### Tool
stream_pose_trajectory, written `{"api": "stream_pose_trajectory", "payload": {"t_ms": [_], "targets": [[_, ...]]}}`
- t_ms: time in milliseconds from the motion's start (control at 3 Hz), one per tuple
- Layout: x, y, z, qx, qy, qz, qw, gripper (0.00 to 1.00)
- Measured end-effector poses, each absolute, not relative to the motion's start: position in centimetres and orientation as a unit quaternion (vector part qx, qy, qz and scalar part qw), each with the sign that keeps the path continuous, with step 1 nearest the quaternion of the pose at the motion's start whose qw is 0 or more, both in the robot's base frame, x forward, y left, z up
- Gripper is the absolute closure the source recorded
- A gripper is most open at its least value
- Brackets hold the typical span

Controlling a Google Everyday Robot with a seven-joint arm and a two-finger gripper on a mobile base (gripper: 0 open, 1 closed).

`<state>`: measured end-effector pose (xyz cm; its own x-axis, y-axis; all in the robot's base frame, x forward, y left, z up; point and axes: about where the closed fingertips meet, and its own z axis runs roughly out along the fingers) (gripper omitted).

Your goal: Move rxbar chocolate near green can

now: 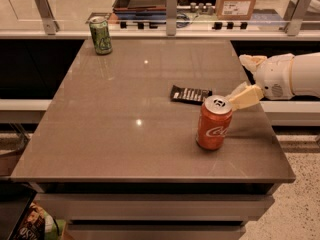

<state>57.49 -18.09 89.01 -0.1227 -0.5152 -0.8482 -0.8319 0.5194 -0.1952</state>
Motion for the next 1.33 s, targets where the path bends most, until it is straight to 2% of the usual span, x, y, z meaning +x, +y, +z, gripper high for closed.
{"api": "stream_pose_trajectory", "payload": {"t_ms": [1333], "targets": [[62.1,-14.6,87.5,-0.401,0.736,0.236,0.492,0.00]]}}
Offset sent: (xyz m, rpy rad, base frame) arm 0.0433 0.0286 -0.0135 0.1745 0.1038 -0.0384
